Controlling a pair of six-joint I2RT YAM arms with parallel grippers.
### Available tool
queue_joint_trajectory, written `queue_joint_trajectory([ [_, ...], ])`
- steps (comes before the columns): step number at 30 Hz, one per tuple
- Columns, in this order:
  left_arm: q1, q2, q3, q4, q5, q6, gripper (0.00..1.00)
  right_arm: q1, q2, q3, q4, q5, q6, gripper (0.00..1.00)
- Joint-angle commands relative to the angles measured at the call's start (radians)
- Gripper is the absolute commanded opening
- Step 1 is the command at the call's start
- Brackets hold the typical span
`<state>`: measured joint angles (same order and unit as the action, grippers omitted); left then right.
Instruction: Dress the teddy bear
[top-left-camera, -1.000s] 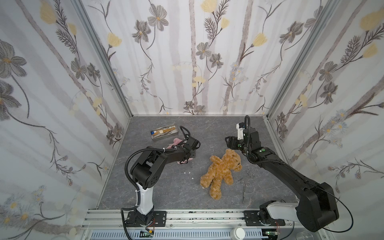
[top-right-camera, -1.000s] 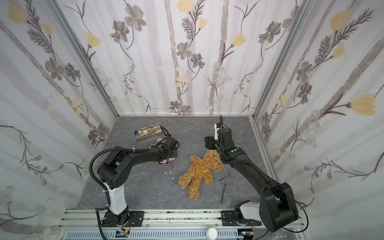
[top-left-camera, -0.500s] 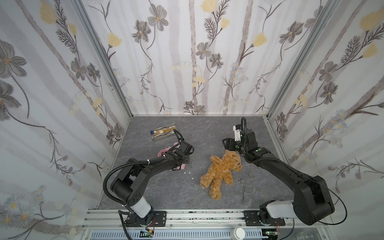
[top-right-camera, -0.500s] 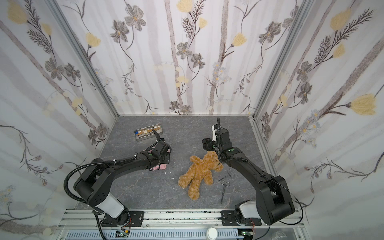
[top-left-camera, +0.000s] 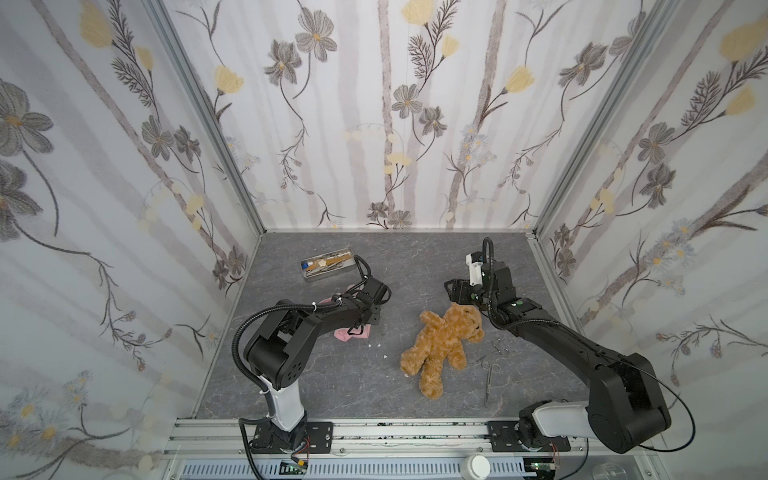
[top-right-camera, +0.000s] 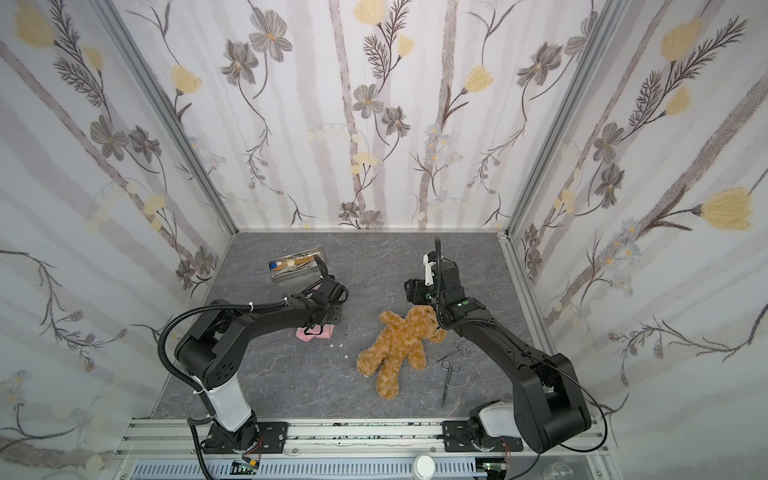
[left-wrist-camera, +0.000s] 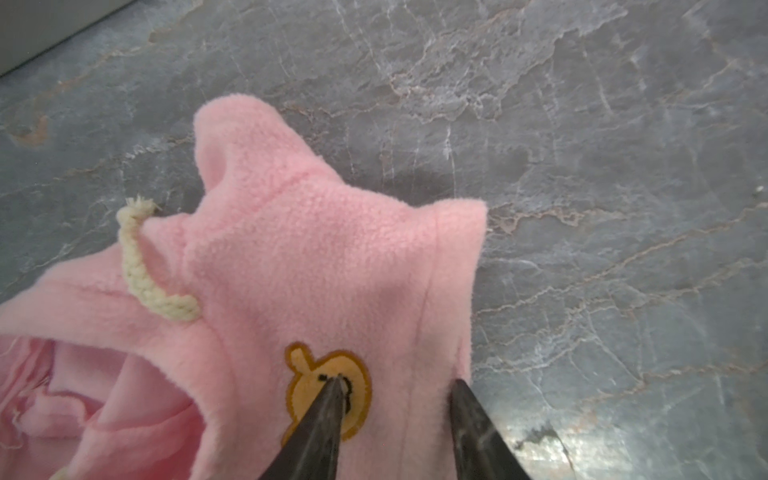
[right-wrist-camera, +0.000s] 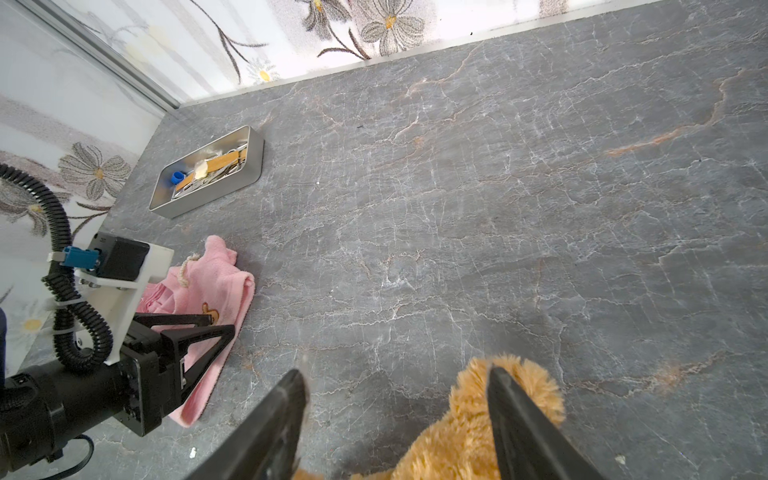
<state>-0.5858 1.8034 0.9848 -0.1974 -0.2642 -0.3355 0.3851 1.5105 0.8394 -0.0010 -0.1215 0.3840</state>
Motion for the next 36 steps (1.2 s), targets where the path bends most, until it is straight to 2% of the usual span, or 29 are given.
queue_joint_trajectory([
  [1, 0.005, 0.001, -0.011, -0.011, -0.001, 0.004, 0.37, 0.001, 0.005, 0.003, 0.04, -0.005, -0.002, 0.7],
  [5, 0.006, -0.002, -0.012, -0.011, 0.016, 0.004, 0.27, 0.001, 0.013, 0.004, 0.039, -0.007, -0.001, 0.7],
  [8, 0.007, -0.018, -0.013, -0.01, 0.027, 0.005, 0.23, 0.002, 0.007, -0.002, 0.039, -0.007, 0.0, 0.7],
  [24, 0.018, -0.066, -0.029, -0.011, 0.04, 0.022, 0.25, 0.015, -0.003, -0.022, 0.045, -0.012, 0.012, 0.7],
  [31, 0.027, -0.103, -0.041, -0.007, 0.043, 0.017, 0.12, 0.027, 0.002, -0.02, 0.046, -0.012, 0.01, 0.7],
  [36, 0.029, -0.167, -0.065, 0.061, 0.096, 0.018, 0.0, 0.072, 0.037, 0.009, 0.111, -0.091, 0.001, 0.69],
])
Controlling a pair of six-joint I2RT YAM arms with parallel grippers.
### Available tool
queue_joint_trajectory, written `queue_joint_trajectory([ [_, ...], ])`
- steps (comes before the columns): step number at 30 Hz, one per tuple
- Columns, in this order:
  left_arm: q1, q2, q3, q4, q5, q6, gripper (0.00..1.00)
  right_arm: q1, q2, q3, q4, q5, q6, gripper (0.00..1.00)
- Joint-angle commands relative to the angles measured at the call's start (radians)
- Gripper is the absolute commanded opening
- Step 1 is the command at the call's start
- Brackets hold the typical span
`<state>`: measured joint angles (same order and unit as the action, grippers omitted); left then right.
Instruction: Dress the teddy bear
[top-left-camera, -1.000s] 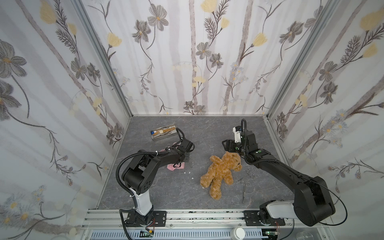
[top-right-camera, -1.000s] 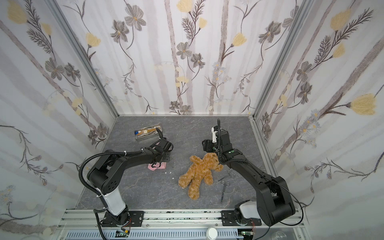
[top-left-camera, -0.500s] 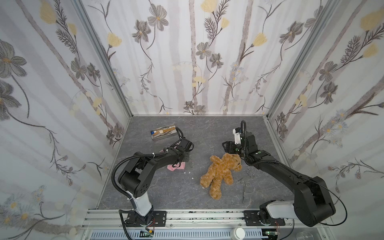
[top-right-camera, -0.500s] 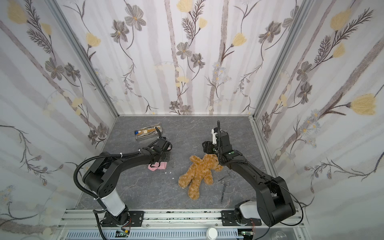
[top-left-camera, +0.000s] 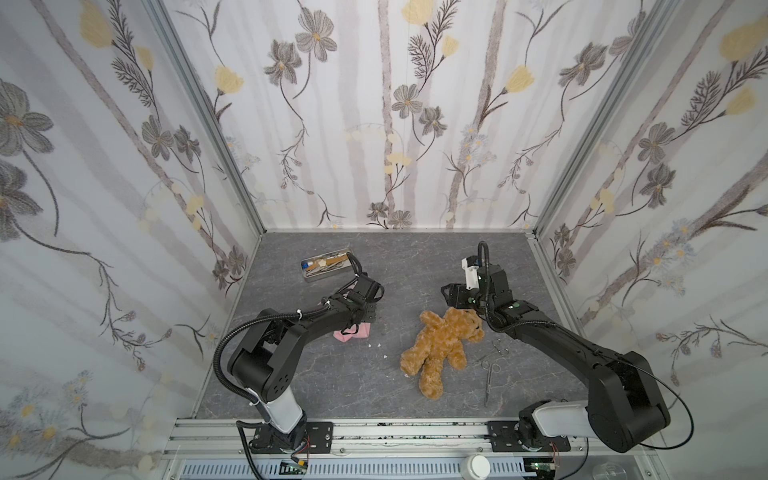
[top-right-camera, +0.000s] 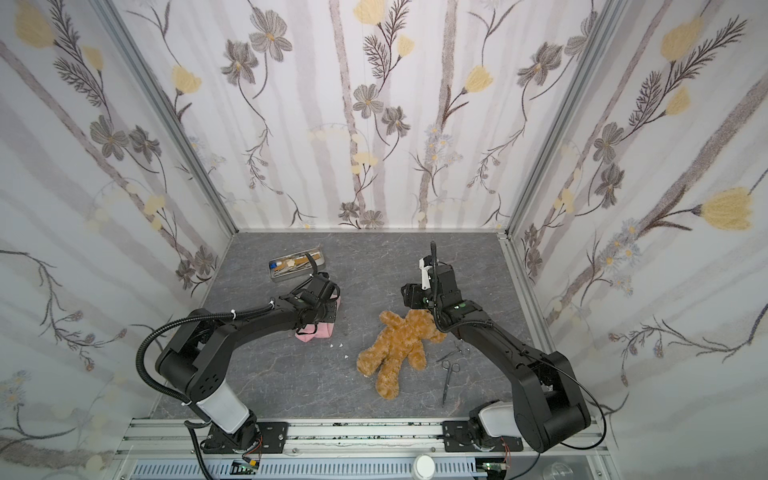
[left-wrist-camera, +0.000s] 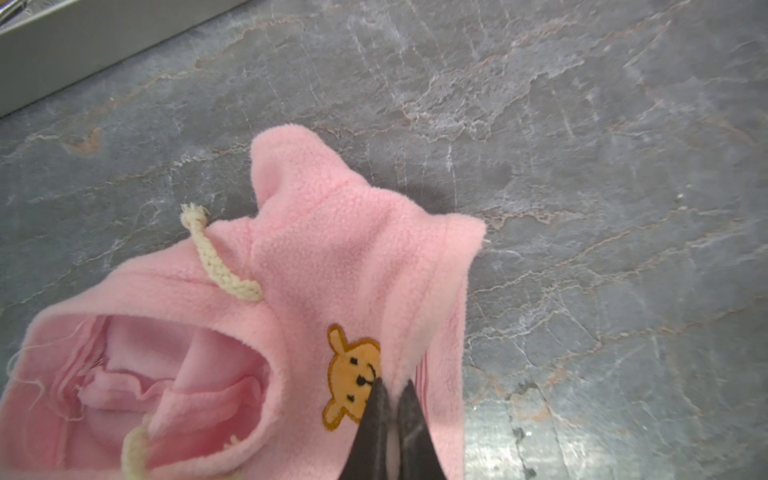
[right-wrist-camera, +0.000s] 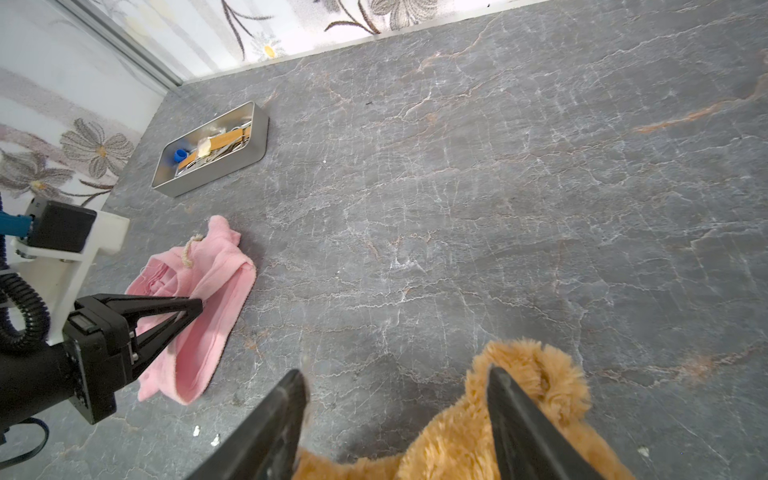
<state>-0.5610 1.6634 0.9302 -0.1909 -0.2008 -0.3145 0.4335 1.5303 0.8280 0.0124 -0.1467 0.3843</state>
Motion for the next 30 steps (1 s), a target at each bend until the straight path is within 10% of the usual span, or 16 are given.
queue_joint_trajectory([
  [1, 0.004, -0.037, -0.013, 0.076, 0.05, -0.006, 0.0, 0.039, 0.032, 0.029, 0.128, -0.086, 0.002, 0.69],
  [30, 0.013, -0.051, 0.04, 0.203, 0.244, -0.05, 0.0, 0.151, 0.625, 0.326, 0.312, -0.312, 0.034, 0.6],
])
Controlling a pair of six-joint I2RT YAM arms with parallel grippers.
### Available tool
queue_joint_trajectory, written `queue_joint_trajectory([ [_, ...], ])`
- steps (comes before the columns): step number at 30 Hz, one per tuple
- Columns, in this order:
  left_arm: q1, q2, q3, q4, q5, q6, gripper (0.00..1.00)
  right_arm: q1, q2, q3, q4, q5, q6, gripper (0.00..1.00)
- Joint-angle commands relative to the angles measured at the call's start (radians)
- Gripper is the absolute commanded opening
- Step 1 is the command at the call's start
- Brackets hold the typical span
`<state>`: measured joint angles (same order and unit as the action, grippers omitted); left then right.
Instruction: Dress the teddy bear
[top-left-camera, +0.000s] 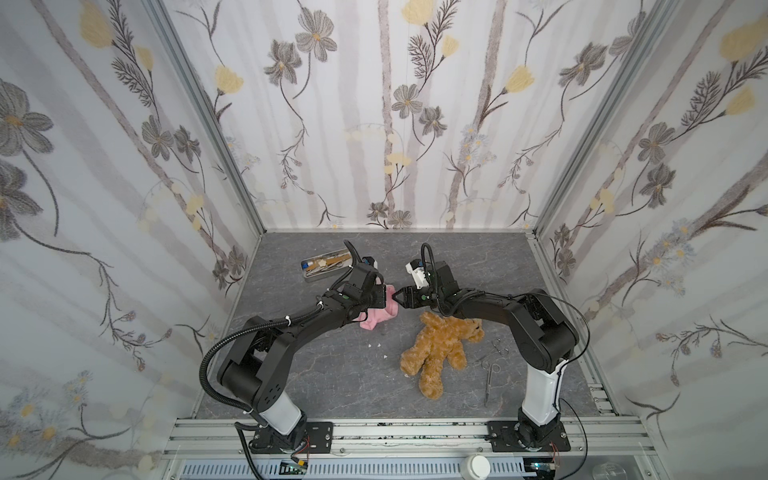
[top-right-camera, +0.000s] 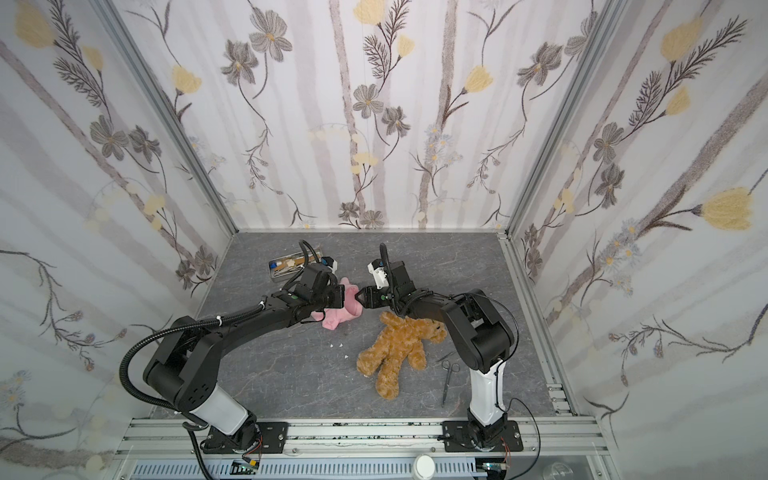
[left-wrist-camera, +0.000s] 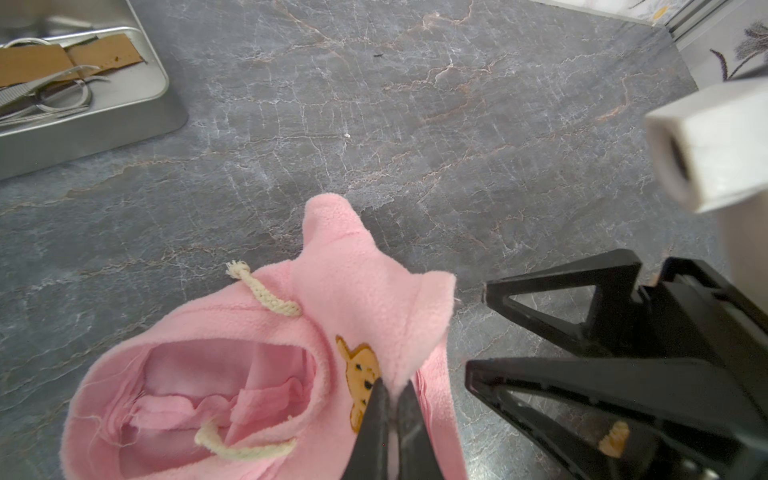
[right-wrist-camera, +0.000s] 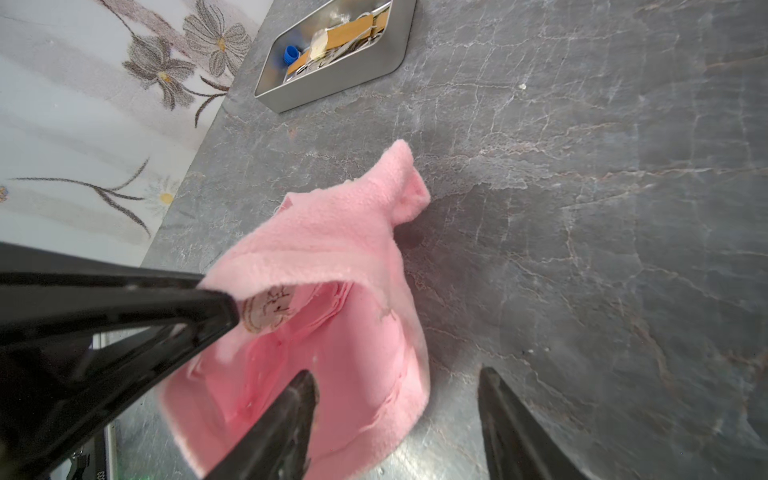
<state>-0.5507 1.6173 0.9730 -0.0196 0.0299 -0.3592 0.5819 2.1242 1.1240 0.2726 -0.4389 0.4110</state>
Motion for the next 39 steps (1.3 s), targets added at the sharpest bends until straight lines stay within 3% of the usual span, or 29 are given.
queue_joint_trajectory([
  [1, 0.003, -0.005, -0.005, 0.032, 0.018, -0.004, 0.0, 0.004, 0.044, 0.04, 0.054, -0.022, 0.01, 0.59],
  [5, 0.003, -0.013, -0.017, 0.035, 0.024, -0.005, 0.0, 0.006, 0.092, 0.087, 0.071, -0.026, 0.027, 0.5],
  [12, 0.002, -0.022, -0.057, 0.038, -0.006, 0.003, 0.0, 0.007, 0.097, 0.102, 0.07, -0.006, 0.074, 0.1],
  [15, 0.002, -0.025, -0.077, 0.038, -0.031, 0.014, 0.0, 0.01, 0.061, 0.065, 0.102, -0.01, 0.112, 0.02],
  [19, -0.003, -0.02, -0.1, 0.04, -0.042, 0.028, 0.02, 0.02, 0.023, 0.03, 0.126, -0.015, 0.162, 0.0],
  [34, -0.06, 0.018, -0.116, 0.044, -0.079, 0.054, 0.35, 0.033, 0.022, 0.04, 0.104, -0.014, 0.226, 0.0],
  [39, -0.069, 0.049, -0.096, 0.044, -0.094, 0.054, 0.38, 0.035, 0.022, 0.043, 0.098, -0.012, 0.228, 0.0],
])
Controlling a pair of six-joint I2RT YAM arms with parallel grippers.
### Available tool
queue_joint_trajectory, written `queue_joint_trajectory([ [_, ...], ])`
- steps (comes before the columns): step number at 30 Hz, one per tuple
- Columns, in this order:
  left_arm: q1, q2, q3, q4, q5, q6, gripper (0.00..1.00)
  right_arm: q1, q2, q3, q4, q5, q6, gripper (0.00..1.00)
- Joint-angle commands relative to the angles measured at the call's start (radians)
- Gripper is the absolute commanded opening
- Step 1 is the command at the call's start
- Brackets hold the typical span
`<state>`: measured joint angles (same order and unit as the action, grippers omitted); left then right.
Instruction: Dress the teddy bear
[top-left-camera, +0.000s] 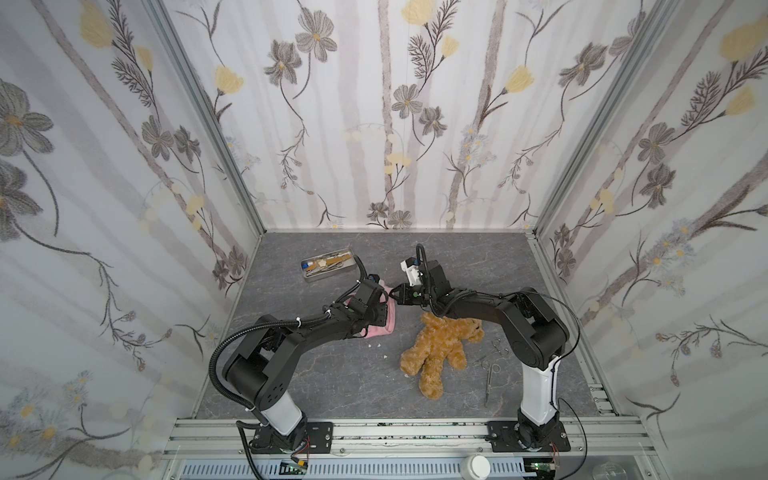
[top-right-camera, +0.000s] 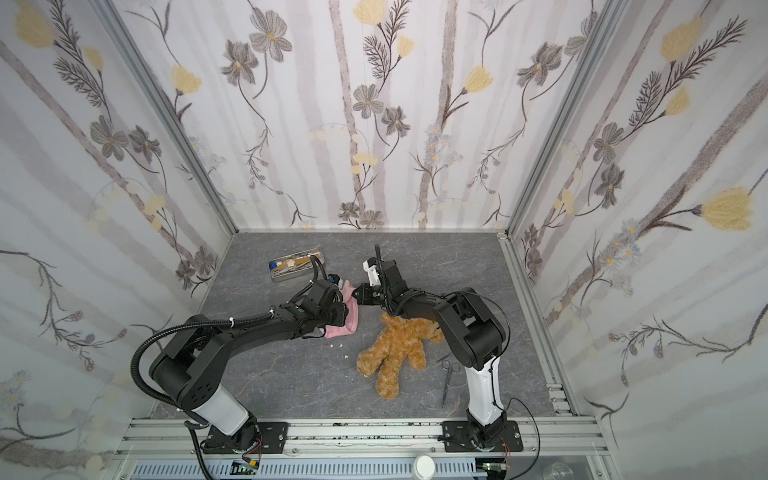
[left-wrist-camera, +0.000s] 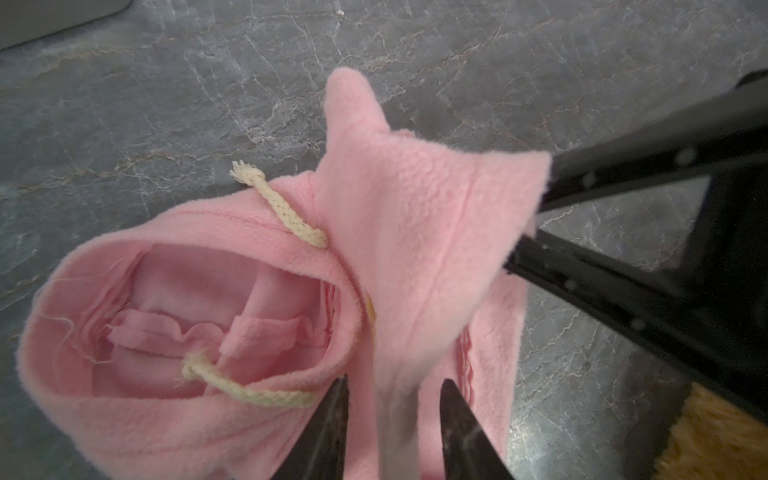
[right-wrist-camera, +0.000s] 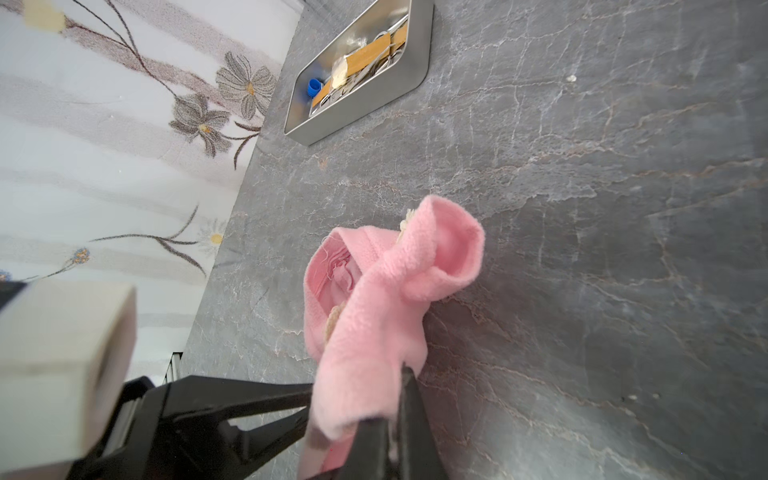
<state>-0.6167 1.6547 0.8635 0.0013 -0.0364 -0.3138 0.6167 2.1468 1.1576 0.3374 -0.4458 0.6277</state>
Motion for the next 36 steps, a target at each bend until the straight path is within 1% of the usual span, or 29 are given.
queue_joint_trajectory([
  [1, -0.006, 0.017, 0.015, 0.023, -0.029, 0.009, 0.38, 0.001, -0.001, 0.01, 0.031, -0.003, 0.01, 0.0],
  [3, -0.007, 0.017, 0.016, 0.023, -0.038, 0.006, 0.37, 0.001, 0.0, 0.011, 0.024, 0.002, 0.006, 0.0],
  [5, -0.007, 0.012, 0.014, 0.023, -0.045, 0.002, 0.32, 0.001, 0.003, 0.013, 0.017, 0.004, 0.002, 0.0],
  [7, -0.006, 0.008, 0.012, 0.023, -0.049, 0.004, 0.25, 0.0, 0.006, 0.013, 0.018, 0.002, 0.001, 0.0],
  [10, -0.006, -0.002, 0.006, 0.023, -0.059, 0.005, 0.13, -0.001, 0.008, 0.017, 0.01, 0.006, -0.005, 0.0],
  [13, -0.003, -0.027, -0.002, 0.025, -0.067, 0.004, 0.04, -0.003, 0.016, 0.031, -0.022, 0.028, -0.028, 0.0],
  [15, -0.001, -0.044, -0.007, 0.025, -0.071, 0.003, 0.0, -0.003, 0.024, 0.046, -0.053, 0.043, -0.05, 0.0],
  [17, 0.006, -0.058, -0.014, 0.027, -0.076, 0.005, 0.0, -0.006, 0.027, 0.054, -0.073, 0.055, -0.066, 0.03],
  [20, 0.023, -0.073, -0.026, 0.029, -0.084, 0.008, 0.0, -0.015, 0.018, 0.058, -0.09, 0.056, -0.085, 0.1],
  [26, 0.046, -0.102, -0.042, 0.034, -0.079, 0.012, 0.0, -0.032, -0.033, 0.056, -0.126, 0.043, -0.122, 0.28],
  [29, 0.057, -0.117, -0.05, 0.035, -0.069, -0.001, 0.0, -0.045, -0.085, 0.051, -0.156, 0.039, -0.154, 0.39],
  [33, 0.067, -0.121, -0.053, 0.039, -0.062, -0.027, 0.0, -0.071, -0.187, 0.004, -0.181, 0.045, -0.174, 0.46],
  [36, 0.074, -0.123, -0.054, 0.039, -0.065, -0.033, 0.0, -0.095, -0.318, -0.081, -0.242, 0.114, -0.178, 0.52],
])
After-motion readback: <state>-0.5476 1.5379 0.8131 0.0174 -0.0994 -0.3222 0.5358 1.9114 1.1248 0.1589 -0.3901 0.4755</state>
